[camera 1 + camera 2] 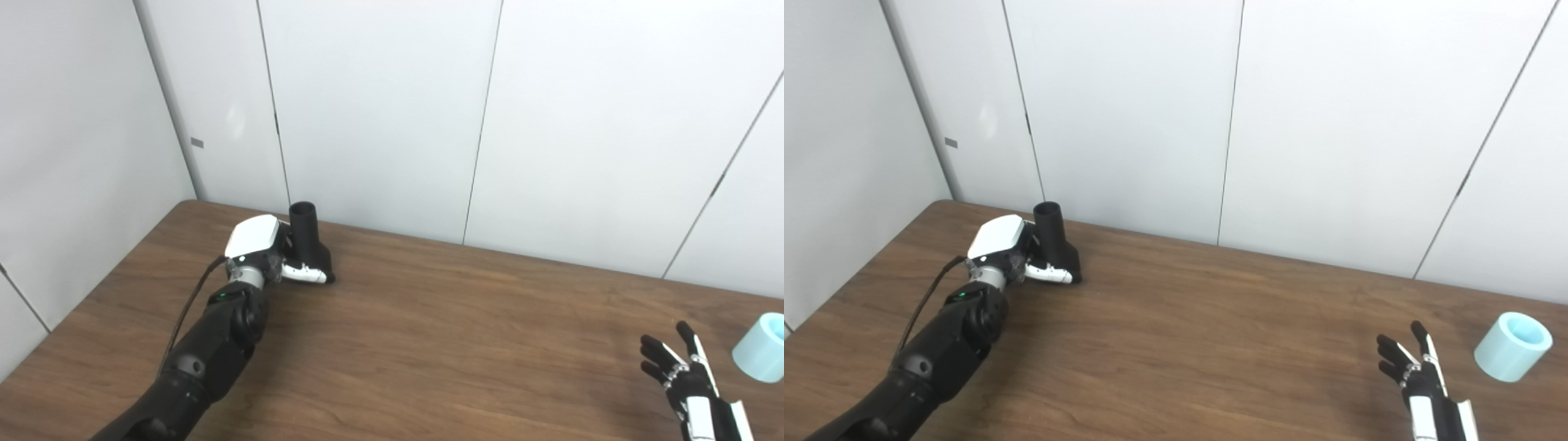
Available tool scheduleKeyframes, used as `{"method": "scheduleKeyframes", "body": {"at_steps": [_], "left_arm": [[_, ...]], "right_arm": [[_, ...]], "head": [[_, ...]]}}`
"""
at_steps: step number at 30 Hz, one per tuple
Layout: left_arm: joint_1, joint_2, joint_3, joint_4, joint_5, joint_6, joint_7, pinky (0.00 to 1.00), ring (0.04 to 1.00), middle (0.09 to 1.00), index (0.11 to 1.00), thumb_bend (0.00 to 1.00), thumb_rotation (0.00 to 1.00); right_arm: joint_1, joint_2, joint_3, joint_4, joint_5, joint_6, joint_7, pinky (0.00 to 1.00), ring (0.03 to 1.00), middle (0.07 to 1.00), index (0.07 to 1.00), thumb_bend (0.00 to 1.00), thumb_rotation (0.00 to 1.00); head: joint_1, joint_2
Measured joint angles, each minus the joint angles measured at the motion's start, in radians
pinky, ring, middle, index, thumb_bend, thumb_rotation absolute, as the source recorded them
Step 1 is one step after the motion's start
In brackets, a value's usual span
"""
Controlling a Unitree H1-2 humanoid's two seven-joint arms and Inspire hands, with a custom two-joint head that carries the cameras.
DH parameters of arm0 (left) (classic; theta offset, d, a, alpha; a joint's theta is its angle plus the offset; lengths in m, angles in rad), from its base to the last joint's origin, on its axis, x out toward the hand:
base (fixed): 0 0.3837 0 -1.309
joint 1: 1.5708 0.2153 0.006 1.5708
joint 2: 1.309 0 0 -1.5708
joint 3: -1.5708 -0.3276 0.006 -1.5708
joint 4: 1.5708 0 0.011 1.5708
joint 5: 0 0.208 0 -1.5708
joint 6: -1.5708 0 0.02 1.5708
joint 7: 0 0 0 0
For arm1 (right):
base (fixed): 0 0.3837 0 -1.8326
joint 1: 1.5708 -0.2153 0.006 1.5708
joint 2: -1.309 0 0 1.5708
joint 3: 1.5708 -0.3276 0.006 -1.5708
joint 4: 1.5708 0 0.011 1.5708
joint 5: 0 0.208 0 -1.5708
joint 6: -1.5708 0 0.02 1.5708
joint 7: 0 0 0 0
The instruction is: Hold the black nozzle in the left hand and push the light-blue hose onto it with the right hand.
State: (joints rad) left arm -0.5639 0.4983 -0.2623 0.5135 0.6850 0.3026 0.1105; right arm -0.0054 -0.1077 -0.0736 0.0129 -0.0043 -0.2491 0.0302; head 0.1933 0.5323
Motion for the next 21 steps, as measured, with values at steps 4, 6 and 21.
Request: {"method": "scheduleKeyframes", "body": {"at_steps": [4,6,21], "left_arm": [[0.029,-0.002,-0.005,-0.047,0.021,0.001,0.009,0.49,0.523,0.415,0.499,0.52,0.0],[0.054,-0.002,-0.009,-0.108,0.025,0.01,-0.005,0.49,0.535,0.409,0.503,0.52,0.0],[0.212,-0.09,-0.043,-0.421,0.1,0.055,-0.087,0.34,0.423,0.397,0.497,0.52,0.0]], "right_arm": [[0.001,0.0,0.001,0.0,-0.009,-0.001,0.0,0.83,0.844,0.821,0.964,0.52,1.0],[0.001,0.0,0.002,0.0,-0.013,-0.003,0.0,0.82,0.844,0.819,0.962,0.52,1.0],[-0.003,0.007,0.006,0.002,-0.041,-0.01,-0.006,0.77,0.801,0.798,0.948,0.54,1.0]], "head": [[-0.012,0.002],[-0.017,0.002],[-0.095,0.02]]}}
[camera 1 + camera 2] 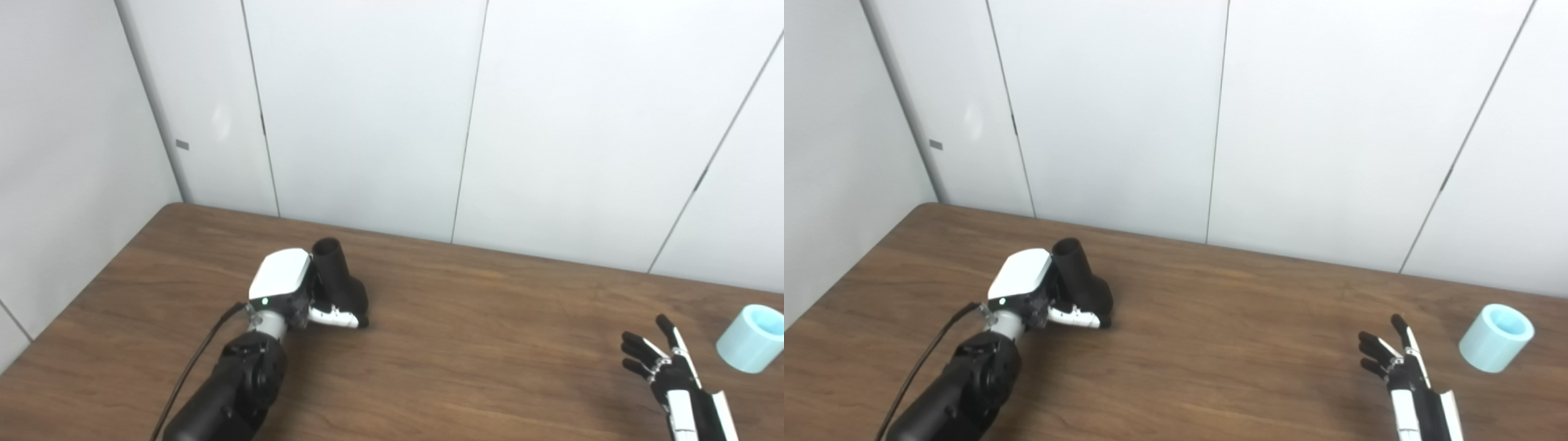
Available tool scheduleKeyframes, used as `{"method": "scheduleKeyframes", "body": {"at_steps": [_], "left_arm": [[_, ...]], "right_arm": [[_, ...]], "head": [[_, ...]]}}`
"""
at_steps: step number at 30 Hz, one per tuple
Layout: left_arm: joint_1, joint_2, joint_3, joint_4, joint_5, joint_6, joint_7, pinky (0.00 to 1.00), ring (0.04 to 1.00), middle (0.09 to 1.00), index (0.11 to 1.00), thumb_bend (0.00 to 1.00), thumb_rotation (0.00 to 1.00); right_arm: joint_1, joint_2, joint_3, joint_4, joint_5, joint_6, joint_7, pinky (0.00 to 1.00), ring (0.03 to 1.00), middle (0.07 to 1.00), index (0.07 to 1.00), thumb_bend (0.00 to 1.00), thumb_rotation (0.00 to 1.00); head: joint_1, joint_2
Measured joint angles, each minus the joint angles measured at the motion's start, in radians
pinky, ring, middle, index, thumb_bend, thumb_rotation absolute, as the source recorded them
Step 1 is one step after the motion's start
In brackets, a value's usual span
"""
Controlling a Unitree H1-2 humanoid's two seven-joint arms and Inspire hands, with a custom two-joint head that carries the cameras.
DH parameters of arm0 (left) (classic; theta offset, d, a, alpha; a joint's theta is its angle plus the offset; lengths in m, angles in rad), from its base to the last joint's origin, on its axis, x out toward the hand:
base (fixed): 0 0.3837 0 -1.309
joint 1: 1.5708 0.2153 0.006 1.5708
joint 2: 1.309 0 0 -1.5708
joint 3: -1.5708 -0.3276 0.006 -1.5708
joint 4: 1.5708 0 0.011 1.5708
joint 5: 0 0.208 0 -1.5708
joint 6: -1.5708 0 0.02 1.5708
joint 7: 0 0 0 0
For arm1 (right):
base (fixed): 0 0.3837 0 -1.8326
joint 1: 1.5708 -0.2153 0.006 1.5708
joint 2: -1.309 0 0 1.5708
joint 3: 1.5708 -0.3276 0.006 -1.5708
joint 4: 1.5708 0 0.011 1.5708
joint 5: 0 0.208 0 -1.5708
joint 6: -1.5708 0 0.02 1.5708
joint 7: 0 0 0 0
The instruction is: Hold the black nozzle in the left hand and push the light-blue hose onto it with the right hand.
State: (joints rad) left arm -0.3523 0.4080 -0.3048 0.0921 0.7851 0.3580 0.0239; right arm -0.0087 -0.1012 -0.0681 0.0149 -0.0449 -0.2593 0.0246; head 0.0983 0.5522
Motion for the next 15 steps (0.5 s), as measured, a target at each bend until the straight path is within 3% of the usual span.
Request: {"method": "scheduleKeyframes", "body": {"at_steps": [3,6,9,11,15], "left_arm": [[0.021,-0.017,-0.022,-0.051,0.023,0.004,-0.032,0.31,0.393,0.433,0.489,0.52,0.0],[0.033,-0.033,-0.046,-0.089,0.048,0.006,-0.05,0.33,0.402,0.397,0.495,0.52,0.0],[0.056,-0.041,-0.08,-0.133,0.076,-0.011,-0.074,0.31,0.387,0.466,0.485,0.53,0.0],[0.072,-0.057,-0.1,-0.151,0.094,-0.025,-0.075,0.3,0.381,0.41,0.49,0.52,0.0],[0.097,-0.087,-0.128,-0.178,0.114,-0.058,-0.08,0.3,0.373,0.4,0.489,0.52,0.0]], "right_arm": [[-0.002,0.004,0.001,-0.001,-0.015,0.003,-0.007,0.77,0.805,0.8,0.95,0.53,1.0],[-0.004,0.006,0.001,-0.001,-0.027,0.012,-0.015,0.73,0.795,0.795,0.943,0.54,1.0],[-0.005,0.011,0.003,-0.002,-0.051,0.013,-0.025,0.71,0.791,0.793,0.938,0.53,1.0],[-0.005,0.013,0.003,-0.002,-0.063,0.014,-0.031,0.7,0.791,0.791,0.934,0.54,1.0],[-0.007,0.019,0.003,-0.003,-0.079,0.017,-0.045,0.7,0.787,0.786,0.927,0.55,1.0]], "head": [[-0.021,0.009],[-0.034,0.014],[-0.058,0.023],[-0.083,0.034],[-0.115,0.049]]}}
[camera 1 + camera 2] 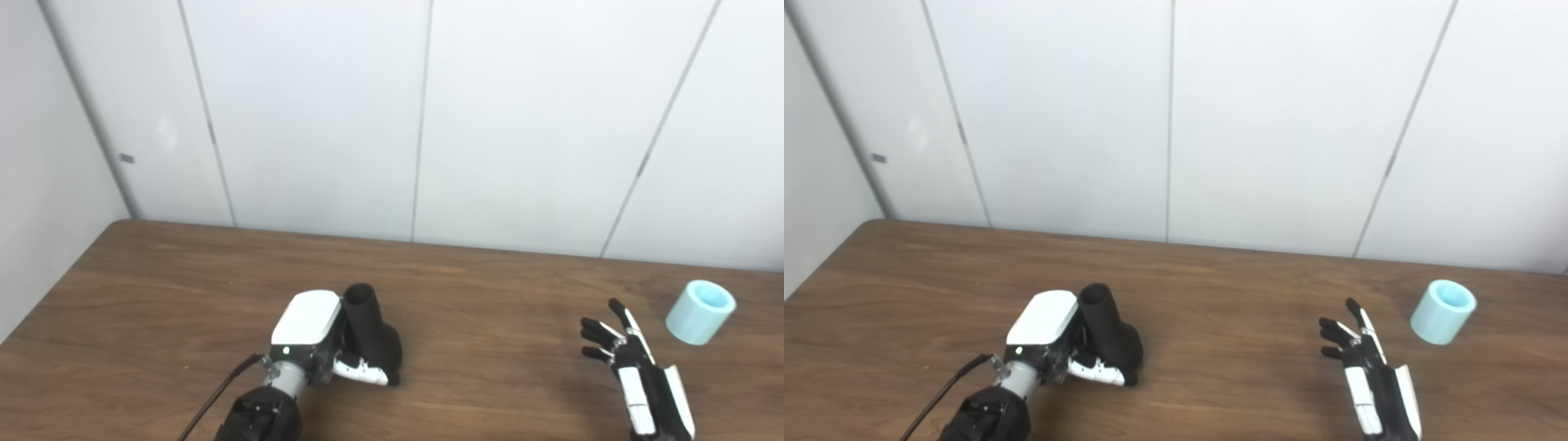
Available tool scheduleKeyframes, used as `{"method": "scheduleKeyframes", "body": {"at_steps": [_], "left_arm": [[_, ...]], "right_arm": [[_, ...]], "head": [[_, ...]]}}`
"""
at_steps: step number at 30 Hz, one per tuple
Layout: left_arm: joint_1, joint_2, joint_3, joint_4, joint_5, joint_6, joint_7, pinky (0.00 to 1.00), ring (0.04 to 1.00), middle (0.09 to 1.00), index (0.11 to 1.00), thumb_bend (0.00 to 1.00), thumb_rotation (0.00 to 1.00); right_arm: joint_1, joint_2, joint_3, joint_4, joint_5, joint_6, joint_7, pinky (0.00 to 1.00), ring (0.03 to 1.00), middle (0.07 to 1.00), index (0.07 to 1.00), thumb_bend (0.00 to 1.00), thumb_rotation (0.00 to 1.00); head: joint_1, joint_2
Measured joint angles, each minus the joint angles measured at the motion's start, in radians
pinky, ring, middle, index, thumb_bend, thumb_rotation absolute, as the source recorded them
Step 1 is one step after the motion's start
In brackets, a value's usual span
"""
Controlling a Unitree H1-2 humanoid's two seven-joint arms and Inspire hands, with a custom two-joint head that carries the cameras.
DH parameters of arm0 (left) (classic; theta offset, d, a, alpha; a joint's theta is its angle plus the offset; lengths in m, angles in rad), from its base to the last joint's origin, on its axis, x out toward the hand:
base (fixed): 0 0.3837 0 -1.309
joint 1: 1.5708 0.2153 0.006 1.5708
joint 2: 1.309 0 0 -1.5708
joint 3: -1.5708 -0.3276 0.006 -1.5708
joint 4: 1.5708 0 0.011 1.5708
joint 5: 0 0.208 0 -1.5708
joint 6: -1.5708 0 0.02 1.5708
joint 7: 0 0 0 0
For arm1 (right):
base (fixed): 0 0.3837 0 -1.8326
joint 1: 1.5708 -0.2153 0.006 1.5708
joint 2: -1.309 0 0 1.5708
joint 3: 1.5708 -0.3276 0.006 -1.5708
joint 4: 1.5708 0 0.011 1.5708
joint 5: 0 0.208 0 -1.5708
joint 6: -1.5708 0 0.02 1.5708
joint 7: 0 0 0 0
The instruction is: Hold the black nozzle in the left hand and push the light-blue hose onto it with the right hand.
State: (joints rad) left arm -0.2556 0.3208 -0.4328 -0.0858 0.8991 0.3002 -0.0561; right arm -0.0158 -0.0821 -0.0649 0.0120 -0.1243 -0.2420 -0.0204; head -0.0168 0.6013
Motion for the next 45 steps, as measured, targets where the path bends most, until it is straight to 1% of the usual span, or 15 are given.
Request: {"method": "scheduleKeyframes", "body": {"at_steps": [3,5,11,17,19,20,26,29,31,35,37,38,40,42,45], "left_arm": [[0.012,-0.022,-0.024,-0.022,0.031,-0.005,-0.018,0.3,0.373,0.455,0.484,0.53,0.0],[0.022,-0.034,-0.042,-0.033,0.057,-0.009,-0.024,0.3,0.374,0.415,0.488,0.52,0.0],[0.05,-0.066,-0.093,-0.057,0.132,-0.037,-0.031,0.3,0.387,0.407,0.49,0.52,0.0],[0.069,-0.088,-0.106,-0.057,0.156,-0.074,-0.018,0.31,0.38,0.406,0.487,0.52,0.0],[0.072,-0.094,-0.108,-0.057,0.158,-0.077,-0.018,0.3,0.378,0.458,0.485,0.53,0.0],[0.073,-0.096,-0.109,-0.057,0.16,-0.078,-0.018,0.3,0.377,0.424,0.487,0.52,0.0],[0.084,-0.112,-0.118,-0.057,0.173,-0.083,-0.018,0.3,0.368,0.475,0.484,0.53,0.0],[0.088,-0.12,-0.119,-0.055,0.174,-0.094,-0.018,0.31,0.376,0.476,0.484,0.53,0.0],[0.092,-0.121,-0.117,-0.055,0.174,-0.105,-0.018,0.3,0.37,0.476,0.484,0.53,0.0],[0.092,-0.124,-0.111,-0.05,0.172,-0.116,-0.018,0.29,0.365,0.476,0.484,0.53,0.0],[0.093,-0.13,-0.107,-0.045,0.17,-0.118,-0.015,0.29,0.364,0.476,0.484,0.53,0.0],[0.094,-0.131,-0.106,-0.043,0.17,-0.119,-0.012,0.29,0.361,0.475,0.484,0.53,0.0],[0.095,-0.131,-0.102,-0.04,0.166,-0.123,-0.004,0.28,0.36,0.475,0.484,0.53,0.0],[0.096,-0.129,-0.1,-0.036,0.161,-0.13,0.004,0.28,0.362,0.475,0.484,0.53,0.0],[0.096,-0.125,-0.098,-0.036,0.159,-0.137,0.005,0.29,0.375,0.438,0.488,0.52,0.0]], "right_arm": [[0.0,0.007,0.003,-0.006,-0.008,0.012,-0.011,0.72,0.793,0.789,0.931,0.52,1.0],[0.002,0.018,0.011,-0.015,-0.011,0.034,-0.012,0.74,0.799,0.793,0.934,0.5,1.0],[0.009,0.046,0.037,-0.032,-0.04,0.065,-0.021,0.71,0.785,0.781,0.923,0.48,1.0],[0.021,0.071,0.049,-0.051,-0.044,0.096,-0.03,0.73,0.79,0.772,0.916,0.49,1.0],[0.022,0.072,0.049,-0.052,-0.044,0.106,-0.031,0.73,0.79,0.772,0.915,0.48,1.0],[0.022,0.072,0.05,-0.053,-0.044,0.113,-0.032,0.73,0.789,0.773,0.916,0.47,1.0],[0.025,0.072,0.055,-0.058,-0.052,0.114,-0.034,0.73,0.789,0.774,0.915,0.47,1.0],[0.041,0.074,0.053,-0.085,-0.034,0.139,-0.033,0.76,0.819,0.798,0.918,0.46,0.93],[0.051,0.076,0.048,-0.107,-0.028,0.167,-0.032,0.76,0.809,0.795,0.9,0.5,0.82],[0.055,0.077,0.028,-0.129,-0.006,0.214,-0.031,0.76,0.829,0.81,0.901,0.57,0.69],[0.047,0.066,0.01,-0.151,0.0,0.254,-0.03,0.76,0.825,0.81,0.89,0.58,0.67],[0.039,0.053,-0.001,-0.162,-0.008,0.276,-0.031,0.74,0.814,0.804,0.875,0.62,0.68],[0.021,0.013,-0.015,-0.195,-0.048,0.325,-0.034,0.71,0.804,0.803,0.867,0.6,0.65],[-0.011,-0.042,-0.022,-0.227,-0.096,0.366,-0.032,0.75,0.807,0.808,0.862,0.58,0.61],[-0.075,-0.12,-0.031,-0.262,-0.148,0.42,-0.024,0.76,0.8,0.804,0.847,0.57,0.49]], "head": [[-0.012,0.006],[-0.031,0.018],[-0.064,0.045],[-0.083,0.057],[-0.091,0.063],[-0.091,0.063],[-0.118,0.069],[-0.144,0.068],[-0.155,0.069],[-0.17,0.069],[-0.178,0.068],[-0.183,0.066],[-0.192,0.063],[-0.198,0.063],[-0.206,0.063]]}}
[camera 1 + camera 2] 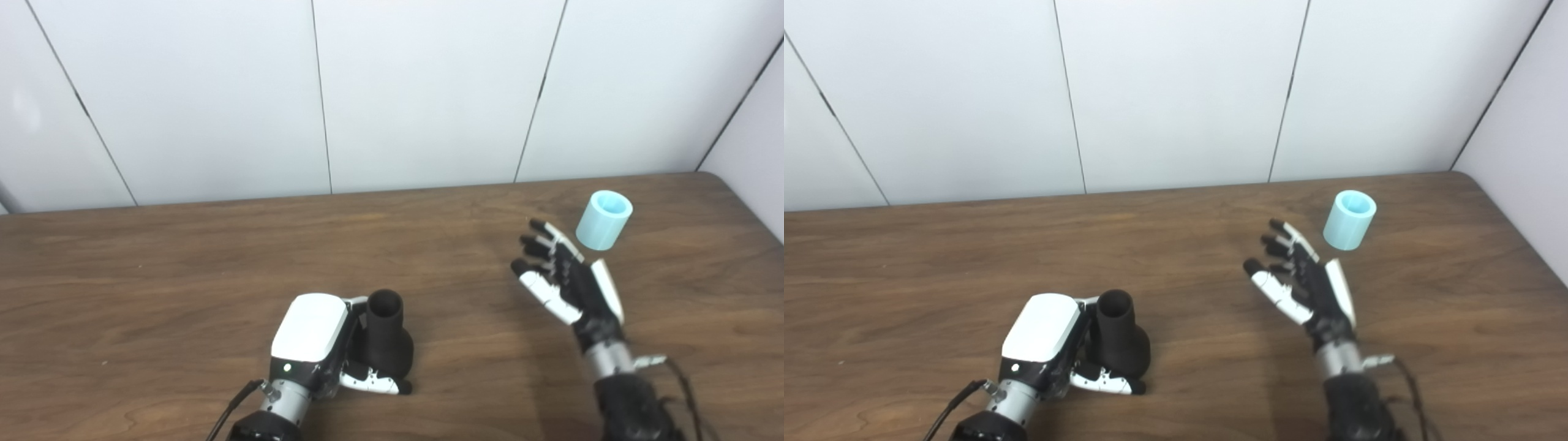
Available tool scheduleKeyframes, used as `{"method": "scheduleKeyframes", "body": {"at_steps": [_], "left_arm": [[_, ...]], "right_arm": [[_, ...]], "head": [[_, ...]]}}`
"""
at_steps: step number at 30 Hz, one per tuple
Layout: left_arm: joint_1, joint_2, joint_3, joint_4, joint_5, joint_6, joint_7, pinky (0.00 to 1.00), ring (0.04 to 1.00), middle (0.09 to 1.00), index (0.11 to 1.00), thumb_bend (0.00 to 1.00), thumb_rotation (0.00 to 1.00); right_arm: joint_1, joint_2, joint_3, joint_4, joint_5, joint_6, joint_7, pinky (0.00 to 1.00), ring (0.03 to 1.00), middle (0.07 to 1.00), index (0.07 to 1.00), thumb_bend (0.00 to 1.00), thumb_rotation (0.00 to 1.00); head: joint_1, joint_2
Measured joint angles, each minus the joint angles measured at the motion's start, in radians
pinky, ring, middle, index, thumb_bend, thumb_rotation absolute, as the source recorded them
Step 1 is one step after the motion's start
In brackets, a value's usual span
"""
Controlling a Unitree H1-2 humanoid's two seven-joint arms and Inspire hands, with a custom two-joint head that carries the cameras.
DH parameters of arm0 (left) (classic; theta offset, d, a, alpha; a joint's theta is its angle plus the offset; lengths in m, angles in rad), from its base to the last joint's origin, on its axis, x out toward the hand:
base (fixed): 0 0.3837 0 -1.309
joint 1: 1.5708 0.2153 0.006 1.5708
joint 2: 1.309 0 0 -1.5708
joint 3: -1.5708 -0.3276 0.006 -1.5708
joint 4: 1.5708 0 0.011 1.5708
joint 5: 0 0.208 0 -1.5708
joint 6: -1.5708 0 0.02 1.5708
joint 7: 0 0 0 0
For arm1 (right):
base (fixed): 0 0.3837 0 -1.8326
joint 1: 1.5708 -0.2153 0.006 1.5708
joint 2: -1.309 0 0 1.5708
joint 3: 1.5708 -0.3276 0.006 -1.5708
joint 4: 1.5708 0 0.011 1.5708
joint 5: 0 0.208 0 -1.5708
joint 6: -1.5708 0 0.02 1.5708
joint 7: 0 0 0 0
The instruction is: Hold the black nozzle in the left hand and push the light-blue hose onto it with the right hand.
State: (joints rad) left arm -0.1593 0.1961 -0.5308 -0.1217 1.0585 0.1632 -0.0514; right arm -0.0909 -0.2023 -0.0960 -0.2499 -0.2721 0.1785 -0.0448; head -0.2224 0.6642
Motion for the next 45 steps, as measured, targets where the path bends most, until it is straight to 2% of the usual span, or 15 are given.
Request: {"method": "scheduleKeyframes", "body": {"at_steps": [3,6,12,14,16,17,20,25,27,29,33,35,38,42,45], "left_arm": [[0.0,0.001,0.002,0.0,-0.002,-0.007,0.0,0.29,0.376,0.402,0.491,0.52,0.0],[0.0,0.004,0.004,-0.001,-0.002,-0.014,0.0,0.3,0.38,0.398,0.49,0.52,0.0],[0.001,0.013,0.011,0.0,-0.01,-0.03,0.0,0.29,0.372,0.397,0.491,0.52,0.0],[0.0,0.015,0.013,0.001,-0.012,-0.035,0.0,0.28,0.368,0.455,0.486,0.53,0.0],[-0.001,0.015,0.015,0.004,-0.014,-0.041,0.0,0.28,0.364,0.471,0.485,0.53,0.0],[-0.001,0.014,0.017,0.005,-0.016,-0.047,0.0,0.28,0.363,0.474,0.485,0.53,0.0],[-0.001,0.015,0.025,0.008,-0.02,-0.061,0.0,0.29,0.367,0.456,0.486,0.53,0.0],[-0.001,0.026,0.037,0.008,-0.039,-0.077,-0.001,0.27,0.354,0.475,0.484,0.53,0.0],[-0.001,0.032,0.041,0.008,-0.043,-0.08,-0.004,0.28,0.365,0.476,0.484,0.53,0.0],[-0.002,0.035,0.041,0.008,-0.043,-0.083,-0.005,0.28,0.371,0.415,0.492,0.52,0.0],[-0.002,0.036,0.043,0.008,-0.043,-0.09,-0.005,0.29,0.374,0.398,0.494,0.52,0.0],[-0.002,0.036,0.044,0.01,-0.044,-0.093,-0.005,0.29,0.371,0.456,0.487,0.53,0.0],[-0.003,0.036,0.043,0.011,-0.044,-0.096,-0.004,0.29,0.373,0.474,0.485,0.53,0.0],[-0.005,0.036,0.044,0.014,-0.046,-0.096,-0.004,0.28,0.365,0.475,0.485,0.53,0.0],[-0.006,0.036,0.044,0.015,-0.048,-0.097,-0.004,0.28,0.357,0.475,0.484,0.53,0.0]], "right_arm": [[-0.058,-0.066,0.002,-0.002,-0.033,0.029,0.025,0.68,0.783,0.808,0.848,0.62,0.44],[-0.097,-0.135,0.02,-0.003,-0.085,0.058,0.063,0.74,0.814,0.821,0.854,0.66,0.39],[-0.167,-0.275,0.078,0.008,-0.241,0.1,0.138,0.74,0.831,0.835,0.866,0.67,0.36],[-0.198,-0.313,0.103,0.028,-0.289,0.107,0.168,0.75,0.848,0.849,0.864,0.67,0.32],[-0.235,-0.351,0.127,0.082,-0.334,0.099,0.176,0.81,0.87,0.854,0.855,0.7,0.26],[-0.257,-0.368,0.135,0.118,-0.355,0.093,0.177,0.87,0.901,0.871,0.862,0.71,0.27],[-0.302,-0.43,0.162,0.235,-0.415,0.086,0.189,0.94,0.931,0.877,0.845,0.78,0.26],[-0.356,-0.508,0.212,0.353,-0.453,0.086,0.26,0.97,0.964,0.883,0.844,0.86,0.29],[-0.379,-0.53,0.236,0.382,-0.466,0.088,0.297,0.96,0.964,0.888,0.847,0.89,0.29],[-0.398,-0.547,0.249,0.408,-0.472,0.089,0.324,0.96,0.966,0.893,0.853,0.91,0.27],[-0.433,-0.556,0.26,0.459,-0.494,0.094,0.343,0.93,0.958,0.889,0.844,0.94,0.25],[-0.444,-0.556,0.262,0.487,-0.497,0.094,0.345,0.9,0.945,0.882,0.841,0.96,0.24],[-0.447,-0.553,0.262,0.523,-0.495,0.097,0.346,0.83,0.927,0.88,0.848,0.96,0.24],[-0.442,-0.544,0.26,0.551,-0.483,0.085,0.322,0.76,0.84,0.849,0.826,0.98,0.24],[-0.436,-0.531,0.248,0.57,-0.457,0.078,0.288,0.58,0.693,0.765,0.8,0.99,0.19]], "head": [[-0.012,0.003],[-0.04,0.002],[-0.061,-0.002],[-0.071,-0.002],[-0.083,-0.003],[-0.086,-0.003],[-0.098,0.0],[-0.113,0.0],[-0.121,0.0],[-0.121,0.0],[-0.118,-0.005],[-0.117,-0.006],[-0.11,-0.014],[-0.107,-0.015],[-0.109,-0.014]]}}
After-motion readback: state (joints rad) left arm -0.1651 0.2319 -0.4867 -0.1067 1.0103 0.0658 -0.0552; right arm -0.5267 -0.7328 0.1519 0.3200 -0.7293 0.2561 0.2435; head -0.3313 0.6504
